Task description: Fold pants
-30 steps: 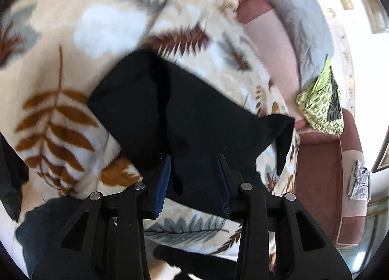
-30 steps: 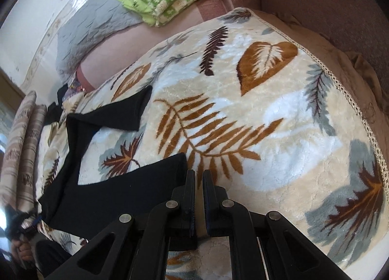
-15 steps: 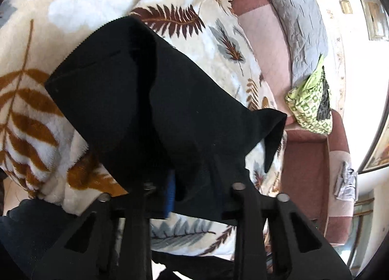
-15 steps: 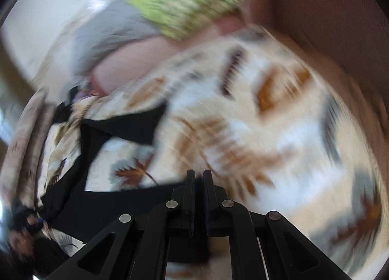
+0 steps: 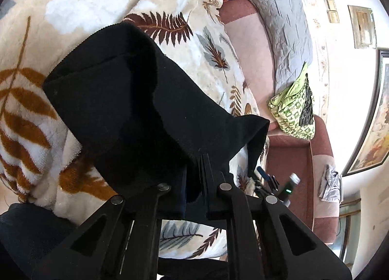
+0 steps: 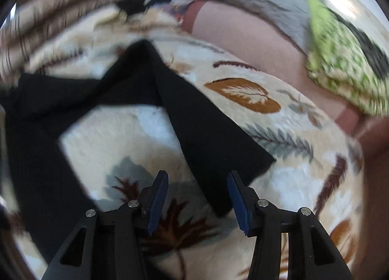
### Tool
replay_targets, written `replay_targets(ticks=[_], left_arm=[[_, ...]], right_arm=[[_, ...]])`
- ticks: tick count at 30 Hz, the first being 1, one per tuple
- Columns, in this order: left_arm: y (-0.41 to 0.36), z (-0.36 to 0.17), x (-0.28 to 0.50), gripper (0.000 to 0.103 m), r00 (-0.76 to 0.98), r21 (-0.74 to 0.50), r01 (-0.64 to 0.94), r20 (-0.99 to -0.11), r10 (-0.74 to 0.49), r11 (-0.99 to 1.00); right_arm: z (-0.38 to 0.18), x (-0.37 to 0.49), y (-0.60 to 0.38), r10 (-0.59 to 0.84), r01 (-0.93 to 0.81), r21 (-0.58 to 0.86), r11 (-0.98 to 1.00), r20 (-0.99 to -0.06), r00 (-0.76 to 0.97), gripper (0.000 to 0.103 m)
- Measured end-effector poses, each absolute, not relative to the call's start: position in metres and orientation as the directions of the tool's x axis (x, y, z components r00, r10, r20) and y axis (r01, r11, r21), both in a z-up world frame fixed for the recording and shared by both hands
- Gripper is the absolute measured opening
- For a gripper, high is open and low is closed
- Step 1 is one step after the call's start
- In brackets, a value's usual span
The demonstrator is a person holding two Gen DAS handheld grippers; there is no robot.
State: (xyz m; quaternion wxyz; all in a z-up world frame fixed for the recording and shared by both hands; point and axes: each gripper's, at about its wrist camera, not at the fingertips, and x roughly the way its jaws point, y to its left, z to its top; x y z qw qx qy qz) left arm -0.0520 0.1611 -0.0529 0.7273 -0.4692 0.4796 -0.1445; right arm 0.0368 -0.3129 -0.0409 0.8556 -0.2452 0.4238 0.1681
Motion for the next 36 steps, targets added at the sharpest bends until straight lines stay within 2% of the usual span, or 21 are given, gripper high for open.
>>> replay_targets(ticks=[2,3,4,8,13,17,22,25,28,29,30,31,32,36], left_arm=[[0.161,-0.053,-0.051,0.006,0.503,-0.824,-0.236,-0.557,-0.661,0.514],[0.161,-0.053,-0.052,0.006,0.509,-0.828,-0.234,-0.551,-0.661,0.510],[0.160,-0.052,-0.052,0.006,0.516,-0.831,-0.231,-0.546,-0.661,0.506],[0.164,-0.044,-0.055,0.004,0.552,-0.870,-0.191,-0.478,-0.683,0.454],[0.188,-0.016,-0.044,0.004,0.622,-0.901,-0.146,-0.405,-0.670,0.409],[0.214,0.000,-0.031,0.004,0.671,-0.921,-0.117,-0.349,-0.654,0.372],[0.237,0.010,0.005,0.003,0.712,-0.928,-0.107,-0.322,-0.624,0.358],[0.233,0.011,0.006,0.003,0.669,-0.940,-0.089,-0.302,-0.679,0.330],[0.221,0.012,-0.017,0.004,0.595,-0.917,-0.098,-0.366,-0.716,0.387],[0.216,0.005,-0.027,0.007,0.557,-0.904,-0.129,-0.407,-0.724,0.408],[0.214,-0.005,-0.037,0.012,0.525,-0.887,-0.175,-0.451,-0.722,0.427],[0.214,-0.015,-0.045,0.025,0.507,-0.874,-0.225,-0.483,-0.714,0.431],[0.215,-0.023,-0.050,0.033,0.498,-0.868,-0.254,-0.495,-0.712,0.426],[0.216,-0.046,-0.069,0.033,0.464,-0.845,-0.346,-0.532,-0.709,0.407]], right_arm=[[-0.061,0.047,-0.309,-0.064,-0.491,-0.392,0.778,-0.826,0.559,0.034],[-0.072,0.050,-0.311,-0.127,-0.494,-0.435,0.753,-0.832,0.540,0.014],[-0.072,0.050,-0.316,-0.153,-0.470,-0.454,0.757,-0.822,0.548,0.004],[-0.024,0.026,-0.339,-0.132,-0.364,-0.449,0.816,-0.758,0.639,0.004],[0.052,-0.032,-0.353,-0.102,-0.322,-0.458,0.829,-0.689,0.718,0.004],[0.093,-0.082,-0.364,-0.047,-0.308,-0.390,0.868,-0.681,0.731,0.004],[0.092,-0.104,-0.388,0.027,-0.285,-0.238,0.928,-0.722,0.691,0.004],[0.076,-0.096,-0.401,0.033,-0.252,-0.183,0.950,-0.746,0.665,0.004],[0.065,-0.092,-0.406,0.018,-0.230,-0.179,0.957,-0.752,0.659,0.004],[0.063,-0.093,-0.407,0.018,-0.223,-0.174,0.959,-0.751,0.660,0.004],[0.060,-0.094,-0.406,0.010,-0.215,-0.178,0.960,-0.749,0.663,0.004],[0.054,-0.094,-0.406,-0.007,-0.201,-0.189,0.961,-0.746,0.666,0.004],[0.049,-0.094,-0.407,-0.015,-0.186,-0.187,0.965,-0.743,0.670,0.004],[0.023,-0.094,-0.406,-0.066,-0.116,-0.206,0.972,-0.709,0.703,0.004]])
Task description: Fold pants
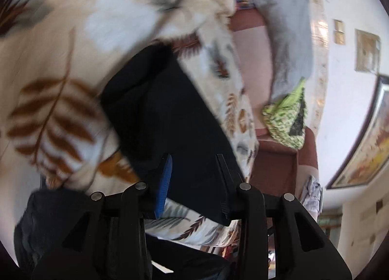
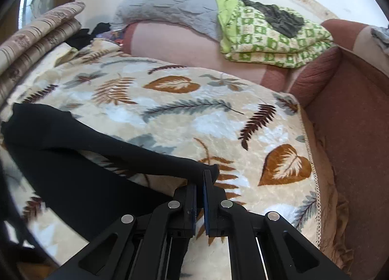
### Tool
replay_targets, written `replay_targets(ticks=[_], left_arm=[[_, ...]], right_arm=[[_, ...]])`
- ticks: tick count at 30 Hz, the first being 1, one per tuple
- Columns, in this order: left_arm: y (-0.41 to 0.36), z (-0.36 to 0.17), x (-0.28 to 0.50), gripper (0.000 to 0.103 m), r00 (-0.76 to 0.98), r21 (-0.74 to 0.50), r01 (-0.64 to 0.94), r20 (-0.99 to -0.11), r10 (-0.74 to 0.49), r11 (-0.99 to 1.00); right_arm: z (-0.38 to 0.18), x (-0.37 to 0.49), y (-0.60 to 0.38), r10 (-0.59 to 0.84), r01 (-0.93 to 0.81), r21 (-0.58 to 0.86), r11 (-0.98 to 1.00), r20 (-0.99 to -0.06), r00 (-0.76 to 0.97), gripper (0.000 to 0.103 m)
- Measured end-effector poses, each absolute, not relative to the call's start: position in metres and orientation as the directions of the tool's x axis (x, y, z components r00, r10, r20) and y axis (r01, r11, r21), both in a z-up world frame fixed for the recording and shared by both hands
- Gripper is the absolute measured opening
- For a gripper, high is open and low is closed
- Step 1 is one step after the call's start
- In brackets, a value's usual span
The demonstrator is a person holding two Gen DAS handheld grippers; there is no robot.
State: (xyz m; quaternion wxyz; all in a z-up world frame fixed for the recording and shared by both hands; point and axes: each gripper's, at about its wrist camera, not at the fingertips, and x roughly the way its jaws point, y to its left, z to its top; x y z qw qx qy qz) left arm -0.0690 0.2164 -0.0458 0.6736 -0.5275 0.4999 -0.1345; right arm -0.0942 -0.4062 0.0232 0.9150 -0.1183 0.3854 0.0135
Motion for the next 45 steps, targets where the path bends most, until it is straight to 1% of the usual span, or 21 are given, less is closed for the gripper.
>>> replay_targets(ticks=[3,9,12,18,20,22,25,28,35,36,38,41,45], left_arm=[[0.205,-0.052,-0.077,0.033,0.428,-0.851,-0.372,-0.511,-0.745,0.370],[0.188,-0.057,-0.067,0.033,0.414,-0.835,-0.383,-0.538,-0.734,0.396],[0.183,-0.057,-0.064,0.033,0.390,-0.800,-0.394,-0.591,-0.707,0.452],[0.175,-0.064,-0.059,0.034,0.307,-0.736,-0.426,-0.665,-0.681,0.526],[0.175,-0.064,-0.058,0.036,0.281,-0.710,-0.436,-0.692,-0.666,0.554],[0.178,-0.065,-0.059,0.040,0.288,-0.713,-0.440,-0.689,-0.665,0.547],[0.179,-0.072,-0.058,0.041,0.278,-0.704,-0.438,-0.697,-0.661,0.559],[0.177,-0.072,-0.057,0.045,0.283,-0.709,-0.441,-0.692,-0.664,0.551],[0.185,-0.065,-0.067,0.044,0.398,-0.755,-0.433,-0.650,-0.647,0.492],[0.186,-0.063,-0.068,0.042,0.408,-0.759,-0.426,-0.647,-0.645,0.493],[0.187,-0.057,-0.069,0.017,0.427,-0.758,-0.404,-0.652,-0.627,0.513],[0.190,-0.052,-0.070,0.010,0.446,-0.767,-0.388,-0.642,-0.623,0.512],[0.188,-0.034,-0.066,0.008,0.488,-0.790,-0.328,-0.611,-0.623,0.518]], right_arm=[[0.008,-0.094,-0.405,-0.074,-0.097,-0.196,0.976,-0.711,0.700,0.004],[0.004,-0.094,-0.405,-0.070,-0.110,-0.200,0.974,-0.719,0.691,0.004],[0.004,-0.096,-0.406,-0.063,-0.112,-0.193,0.975,-0.718,0.693,0.004],[0.003,-0.097,-0.406,-0.060,-0.109,-0.187,0.976,-0.716,0.695,0.004],[0.003,-0.096,-0.406,-0.059,-0.109,-0.186,0.976,-0.715,0.696,0.004],[0.002,-0.096,-0.406,-0.058,-0.110,-0.186,0.976,-0.716,0.696,0.004],[0.003,-0.094,-0.405,-0.057,-0.117,-0.190,0.975,-0.719,0.693,0.004],[0.003,-0.094,-0.404,-0.055,-0.119,-0.188,0.975,-0.721,0.691,0.004],[0.001,-0.093,-0.403,-0.049,-0.125,-0.184,0.975,-0.725,0.687,0.004],[0.000,-0.093,-0.404,-0.047,-0.126,-0.184,0.975,-0.725,0.687,0.004],[0.000,-0.093,-0.403,-0.045,-0.127,-0.181,0.975,-0.726,0.687,0.004],[0.000,-0.093,-0.402,-0.042,-0.127,-0.176,0.976,-0.726,0.687,0.004],[0.002,-0.093,-0.406,-0.015,-0.115,-0.131,0.985,-0.723,0.691,0.004]])
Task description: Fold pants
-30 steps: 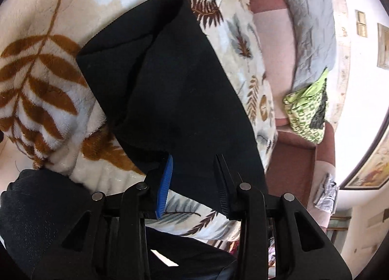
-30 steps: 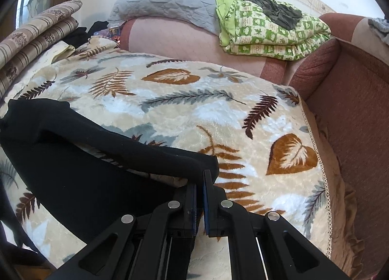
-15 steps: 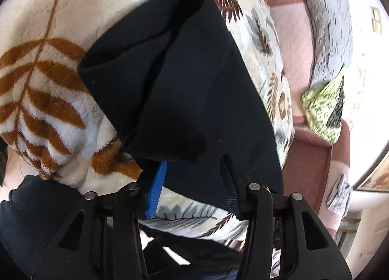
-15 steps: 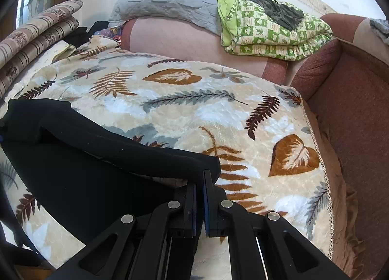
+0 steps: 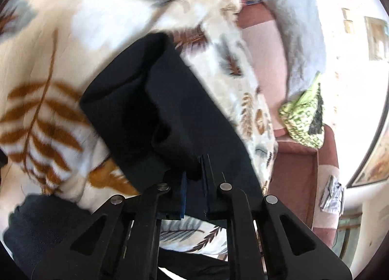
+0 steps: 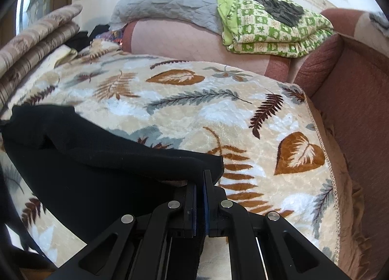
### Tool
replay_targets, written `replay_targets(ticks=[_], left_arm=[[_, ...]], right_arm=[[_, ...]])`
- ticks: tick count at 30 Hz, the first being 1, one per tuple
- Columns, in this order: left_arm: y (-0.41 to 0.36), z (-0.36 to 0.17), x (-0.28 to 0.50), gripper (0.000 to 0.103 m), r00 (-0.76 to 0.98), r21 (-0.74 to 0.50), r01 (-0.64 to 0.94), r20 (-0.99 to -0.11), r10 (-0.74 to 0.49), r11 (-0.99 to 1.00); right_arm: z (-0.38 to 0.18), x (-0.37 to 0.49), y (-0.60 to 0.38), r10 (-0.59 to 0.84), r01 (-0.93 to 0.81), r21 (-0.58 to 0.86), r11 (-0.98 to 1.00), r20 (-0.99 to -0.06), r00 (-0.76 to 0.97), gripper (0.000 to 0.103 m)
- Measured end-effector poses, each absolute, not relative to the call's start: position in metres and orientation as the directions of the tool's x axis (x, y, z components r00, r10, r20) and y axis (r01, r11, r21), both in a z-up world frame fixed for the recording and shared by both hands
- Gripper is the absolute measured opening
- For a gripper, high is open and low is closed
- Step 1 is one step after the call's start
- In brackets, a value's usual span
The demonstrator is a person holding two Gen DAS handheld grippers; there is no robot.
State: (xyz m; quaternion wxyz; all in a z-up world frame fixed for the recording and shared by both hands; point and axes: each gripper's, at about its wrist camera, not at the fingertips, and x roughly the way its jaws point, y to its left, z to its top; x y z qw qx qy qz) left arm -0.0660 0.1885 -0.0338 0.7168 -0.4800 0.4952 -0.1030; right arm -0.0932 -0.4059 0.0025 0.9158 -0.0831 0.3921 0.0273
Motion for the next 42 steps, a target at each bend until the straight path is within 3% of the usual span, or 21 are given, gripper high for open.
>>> replay_targets(ticks=[6,16,22,29,30,32,35,38,42], left_arm=[[0.216,-0.010,-0.018,0.008,0.631,-0.860,-0.241,-0.491,-0.601,0.450],[0.192,-0.033,0.105,0.008,0.624,-0.767,-0.243,-0.592,-0.510,0.594],[0.197,-0.060,0.122,0.008,0.649,-0.758,-0.272,-0.599,-0.469,0.592],[0.206,-0.054,0.130,0.009,0.746,-0.766,-0.236,-0.537,-0.394,0.599],[0.206,-0.055,0.132,0.010,0.744,-0.765,-0.241,-0.540,-0.392,0.597],[0.206,-0.063,0.134,0.027,0.727,-0.777,-0.249,-0.545,-0.419,0.578],[0.204,-0.065,0.129,0.028,0.720,-0.790,-0.247,-0.537,-0.440,0.561],[0.196,-0.058,0.118,0.035,0.722,-0.804,-0.224,-0.516,-0.460,0.550],[0.175,-0.047,0.096,0.038,0.703,-0.797,-0.214,-0.527,-0.477,0.565]], right_arm=[[0.003,-0.089,-0.421,0.017,-0.068,-0.042,0.997,-0.727,0.687,0.004],[-0.006,-0.033,-0.420,-0.033,0.001,-0.043,0.999,-0.741,0.671,0.004],[-0.014,0.020,-0.410,-0.072,0.038,-0.064,0.997,-0.734,0.675,0.004],[-0.016,0.058,-0.406,-0.100,0.065,-0.076,0.995,-0.702,0.705,0.004],[-0.016,0.061,-0.406,-0.101,0.068,-0.075,0.995,-0.688,0.718,0.004],[-0.019,0.066,-0.408,-0.103,0.082,-0.063,0.995,-0.682,0.724,0.006],[-0.021,0.065,-0.425,-0.035,0.108,0.060,0.992,-0.704,0.710,0.013],[-0.015,0.049,-0.451,0.019,0.157,0.200,0.967,-0.673,0.740,0.031],[-0.018,0.021,-0.490,0.223,0.182,0.526,0.831,-0.615,0.756,0.033]])
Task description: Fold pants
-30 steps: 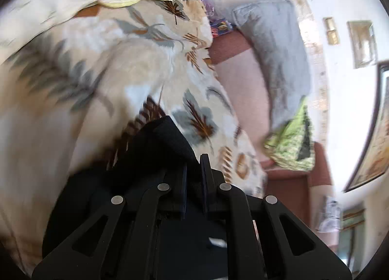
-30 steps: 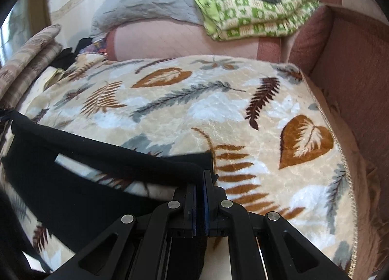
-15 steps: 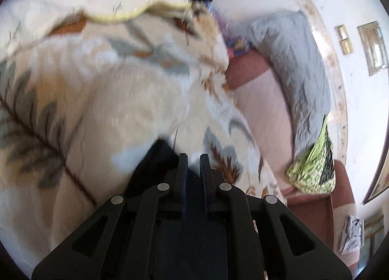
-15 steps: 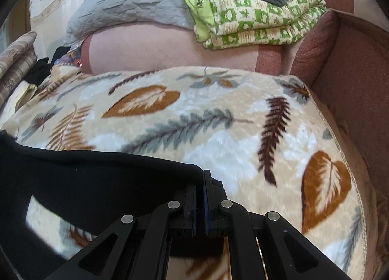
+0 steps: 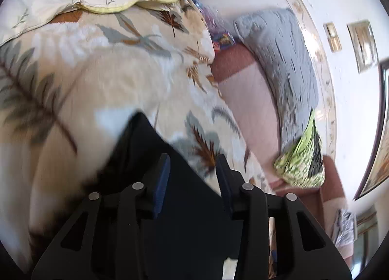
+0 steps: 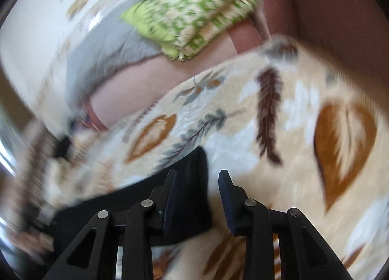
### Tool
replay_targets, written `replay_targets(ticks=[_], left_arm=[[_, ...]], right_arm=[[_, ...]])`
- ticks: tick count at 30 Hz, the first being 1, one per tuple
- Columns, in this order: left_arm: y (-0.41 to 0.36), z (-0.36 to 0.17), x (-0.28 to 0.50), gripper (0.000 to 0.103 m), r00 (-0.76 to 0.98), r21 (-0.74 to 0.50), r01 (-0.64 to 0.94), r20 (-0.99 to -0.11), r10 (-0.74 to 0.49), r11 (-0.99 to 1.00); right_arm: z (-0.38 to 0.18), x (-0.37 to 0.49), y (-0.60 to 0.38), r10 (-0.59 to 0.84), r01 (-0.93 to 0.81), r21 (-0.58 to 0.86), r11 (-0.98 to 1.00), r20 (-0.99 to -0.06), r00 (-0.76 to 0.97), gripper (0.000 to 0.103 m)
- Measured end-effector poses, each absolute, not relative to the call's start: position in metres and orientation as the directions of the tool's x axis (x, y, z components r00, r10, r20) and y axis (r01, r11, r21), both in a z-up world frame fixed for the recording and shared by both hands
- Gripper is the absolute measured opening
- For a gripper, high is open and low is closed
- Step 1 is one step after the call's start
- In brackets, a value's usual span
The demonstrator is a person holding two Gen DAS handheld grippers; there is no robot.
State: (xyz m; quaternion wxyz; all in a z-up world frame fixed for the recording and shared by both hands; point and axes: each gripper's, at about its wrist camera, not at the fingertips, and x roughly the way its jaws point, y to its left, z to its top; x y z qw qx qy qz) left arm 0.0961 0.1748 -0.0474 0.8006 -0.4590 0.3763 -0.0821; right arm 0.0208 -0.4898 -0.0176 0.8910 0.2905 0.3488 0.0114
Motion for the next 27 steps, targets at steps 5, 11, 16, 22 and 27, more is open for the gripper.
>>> replay_targets(ticks=[5,11,16,22,27], left_arm=[[0.141,-0.045,0.066,0.039,0.661,-0.846,-0.197,-0.488,-0.571,0.495],[0.113,-0.037,0.061,0.039,0.626,-0.838,-0.186,-0.504,-0.595,0.514],[0.108,-0.042,0.064,0.039,0.611,-0.829,-0.203,-0.524,-0.593,0.522],[0.129,-0.060,0.056,0.039,0.604,-0.838,-0.273,-0.531,-0.594,0.472],[0.140,-0.054,0.050,0.039,0.634,-0.839,-0.268,-0.523,-0.569,0.473]], right_arm=[[-0.044,-0.007,-0.513,0.443,0.226,0.834,0.503,-0.474,0.761,0.034],[-0.062,0.003,-0.504,0.466,0.267,0.808,0.525,-0.536,0.704,0.034],[-0.057,0.017,-0.495,0.412,0.254,0.716,0.650,-0.613,0.674,0.004],[-0.014,-0.014,-0.484,0.412,0.112,0.699,0.706,-0.535,0.737,0.004],[-0.025,-0.042,-0.493,0.414,0.176,0.721,0.671,-0.560,0.717,0.004]])
